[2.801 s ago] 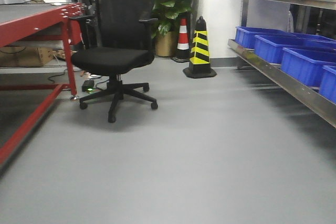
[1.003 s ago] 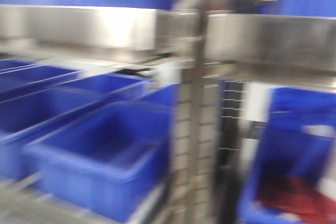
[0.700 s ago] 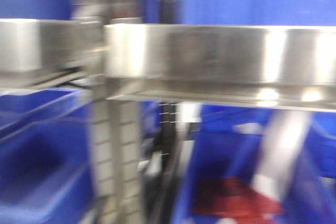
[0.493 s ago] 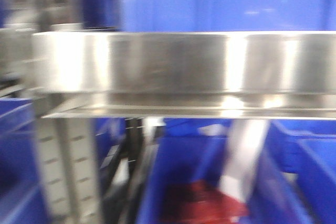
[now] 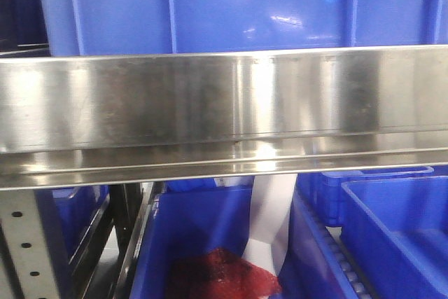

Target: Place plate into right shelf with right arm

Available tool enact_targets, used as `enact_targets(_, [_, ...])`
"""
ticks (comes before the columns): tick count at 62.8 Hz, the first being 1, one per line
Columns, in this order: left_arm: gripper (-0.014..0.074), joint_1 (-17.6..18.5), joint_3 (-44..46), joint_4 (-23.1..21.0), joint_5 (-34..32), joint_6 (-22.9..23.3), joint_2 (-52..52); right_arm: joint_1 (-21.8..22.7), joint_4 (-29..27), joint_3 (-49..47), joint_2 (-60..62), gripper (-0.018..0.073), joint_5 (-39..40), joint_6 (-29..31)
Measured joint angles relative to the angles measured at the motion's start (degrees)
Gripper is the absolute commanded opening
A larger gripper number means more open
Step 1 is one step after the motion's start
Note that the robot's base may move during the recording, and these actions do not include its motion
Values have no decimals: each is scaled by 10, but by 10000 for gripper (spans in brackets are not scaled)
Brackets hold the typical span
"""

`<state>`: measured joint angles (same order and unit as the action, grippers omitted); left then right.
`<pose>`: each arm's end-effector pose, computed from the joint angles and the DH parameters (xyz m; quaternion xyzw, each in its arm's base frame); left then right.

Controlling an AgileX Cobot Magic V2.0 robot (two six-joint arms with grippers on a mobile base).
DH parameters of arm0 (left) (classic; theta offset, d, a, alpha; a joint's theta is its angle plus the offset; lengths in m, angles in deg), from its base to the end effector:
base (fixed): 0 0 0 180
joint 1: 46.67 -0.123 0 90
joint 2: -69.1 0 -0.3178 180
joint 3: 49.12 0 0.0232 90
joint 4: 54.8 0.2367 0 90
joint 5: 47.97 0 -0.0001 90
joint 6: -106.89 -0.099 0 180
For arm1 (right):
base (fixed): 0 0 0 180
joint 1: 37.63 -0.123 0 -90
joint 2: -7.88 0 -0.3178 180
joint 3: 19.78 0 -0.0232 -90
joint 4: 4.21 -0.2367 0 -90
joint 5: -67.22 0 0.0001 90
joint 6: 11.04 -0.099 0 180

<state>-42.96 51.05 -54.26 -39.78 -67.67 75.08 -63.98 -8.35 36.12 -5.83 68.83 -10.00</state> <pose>0.0170 -0.0010 0.1895 -0.0081 0.7313 -0.0507 0.6801 -0.0027 -0.0016 0.3395 -0.1119 0.5479 0.2102 0.8019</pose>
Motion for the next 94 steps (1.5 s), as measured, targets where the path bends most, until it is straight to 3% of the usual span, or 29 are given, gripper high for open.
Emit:
enact_targets(47, [-47,0,0,0,0,0,0,0,0,0,0,54,0,0])
enact_targets(64, [-47,0,0,0,0,0,0,0,-6,-5,-5,54,46,0])
enact_targets(80, [-47,0,0,0,0,0,0,0,-10,-122,-100,54,38,0])
enact_targets(94, [-47,0,0,0,0,0,0,0,-11,-298,-287,54,-35,0])
